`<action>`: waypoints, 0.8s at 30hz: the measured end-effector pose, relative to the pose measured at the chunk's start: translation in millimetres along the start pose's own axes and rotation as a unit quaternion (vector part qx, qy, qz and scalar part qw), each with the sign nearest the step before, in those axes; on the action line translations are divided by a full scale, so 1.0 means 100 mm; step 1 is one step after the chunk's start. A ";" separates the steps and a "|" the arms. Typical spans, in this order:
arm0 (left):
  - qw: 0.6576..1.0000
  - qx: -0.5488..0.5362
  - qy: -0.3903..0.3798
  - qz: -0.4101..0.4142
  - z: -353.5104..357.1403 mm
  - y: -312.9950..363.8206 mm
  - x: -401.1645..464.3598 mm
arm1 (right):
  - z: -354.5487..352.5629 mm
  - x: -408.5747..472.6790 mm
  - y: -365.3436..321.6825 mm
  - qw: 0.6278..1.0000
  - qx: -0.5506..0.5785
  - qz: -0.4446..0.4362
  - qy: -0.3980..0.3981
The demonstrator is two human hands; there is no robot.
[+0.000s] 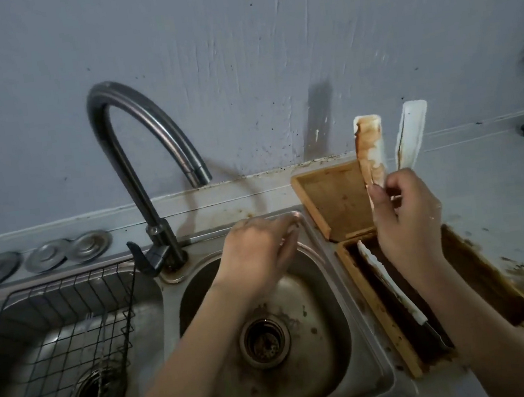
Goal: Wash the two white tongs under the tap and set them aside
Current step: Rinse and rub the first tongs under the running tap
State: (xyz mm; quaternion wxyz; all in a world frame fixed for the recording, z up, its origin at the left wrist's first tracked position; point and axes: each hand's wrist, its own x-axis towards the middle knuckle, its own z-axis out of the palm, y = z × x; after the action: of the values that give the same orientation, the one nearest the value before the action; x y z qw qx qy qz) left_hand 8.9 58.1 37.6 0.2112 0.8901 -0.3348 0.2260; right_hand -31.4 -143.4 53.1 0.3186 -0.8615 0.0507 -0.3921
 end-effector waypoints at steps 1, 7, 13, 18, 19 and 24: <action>1.000 0.007 0.012 -0.016 -0.09 -0.07 -0.07 | 0.13 -0.01 -0.14 0.998 0.053 0.020 -0.006; 0.992 0.020 0.059 -0.106 -0.27 -0.45 -0.39 | 0.82 -0.16 -0.53 0.931 0.254 0.219 -0.142; 0.946 -0.008 0.158 -0.284 -0.31 -0.97 -0.74 | 1.33 -0.35 -0.73 0.784 0.418 0.405 -0.218; 0.891 -0.077 0.110 -0.433 -0.36 -1.39 -0.79 | 1.51 -0.37 -0.77 0.686 0.494 0.479 -0.237; 0.889 -0.078 0.090 -0.443 -0.35 -1.46 -0.79 | 1.53 -0.39 -0.78 0.674 0.501 0.487 -0.238; 0.894 -0.106 0.078 -0.428 -0.22 -1.61 -0.82 | 1.62 -0.46 -0.82 0.631 0.528 0.526 -0.218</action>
State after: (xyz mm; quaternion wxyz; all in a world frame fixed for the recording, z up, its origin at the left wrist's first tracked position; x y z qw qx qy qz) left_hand 59.2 221.3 -25.3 0.4058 0.8991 0.0744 0.1461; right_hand 38.8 19.6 -7.4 0.8726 -0.4340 0.2087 0.0809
